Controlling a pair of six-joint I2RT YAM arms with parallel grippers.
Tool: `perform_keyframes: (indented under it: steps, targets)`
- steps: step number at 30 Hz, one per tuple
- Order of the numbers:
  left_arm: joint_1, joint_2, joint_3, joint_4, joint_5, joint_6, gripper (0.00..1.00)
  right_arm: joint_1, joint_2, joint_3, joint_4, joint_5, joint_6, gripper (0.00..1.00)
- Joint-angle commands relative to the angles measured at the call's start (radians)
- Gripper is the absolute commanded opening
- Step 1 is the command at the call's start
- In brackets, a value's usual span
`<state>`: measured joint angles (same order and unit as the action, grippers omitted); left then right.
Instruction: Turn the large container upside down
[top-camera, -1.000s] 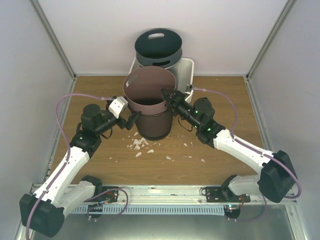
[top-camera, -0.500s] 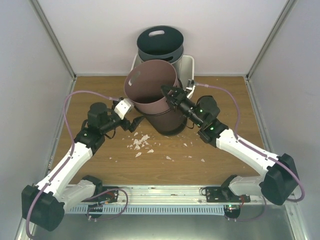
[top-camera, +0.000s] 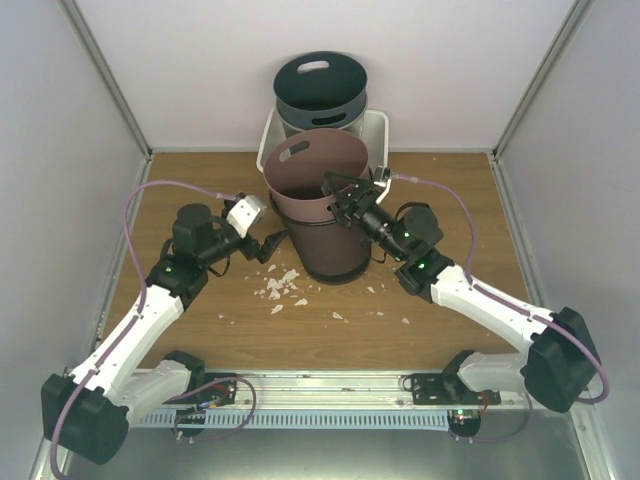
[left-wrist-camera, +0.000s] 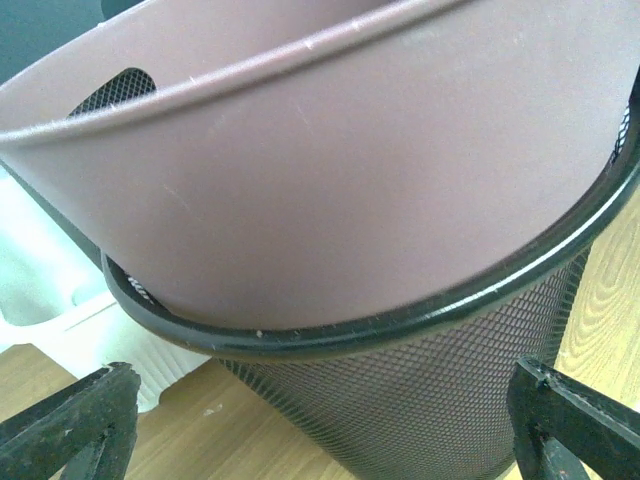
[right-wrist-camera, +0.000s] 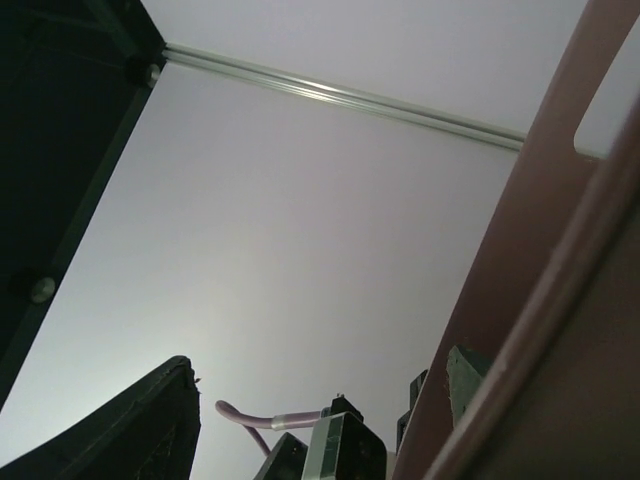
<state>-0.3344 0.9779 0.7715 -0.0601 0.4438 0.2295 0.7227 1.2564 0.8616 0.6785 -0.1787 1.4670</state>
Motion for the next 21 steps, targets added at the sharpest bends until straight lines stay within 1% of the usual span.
perform_keyframes:
  steps: [1, 3, 8, 11, 14, 19, 21]
  targets:
    - [-0.009, -0.023, 0.043, 0.029, 0.016, 0.002, 0.99, 0.007, -0.050, -0.017, 0.180, 0.013, -0.021, 0.68]
    - [-0.010, -0.022, 0.046, 0.028, 0.018, -0.001, 0.99, 0.010, -0.063, -0.045, 0.244, 0.028, -0.034, 0.67]
    - [-0.012, -0.020, 0.044, 0.029, 0.016, 0.000, 0.99, 0.014, -0.071, -0.149, 0.472, 0.077, -0.074, 0.61]
    - [-0.012, -0.019, 0.038, 0.031, 0.012, 0.002, 0.99, 0.015, -0.050, -0.171, 0.557, 0.076, -0.071, 0.50]
    - [-0.012, -0.021, 0.035, 0.031, 0.006, 0.007, 0.99, 0.015, -0.023, -0.155, 0.585, 0.046, -0.069, 0.43]
    - [-0.011, -0.024, 0.031, 0.031, 0.001, 0.016, 0.99, 0.015, 0.005, -0.084, 0.567, -0.009, -0.087, 0.39]
    - [-0.011, -0.024, 0.032, 0.031, -0.002, 0.018, 0.99, 0.016, 0.004, -0.041, 0.537, -0.030, -0.111, 0.33]
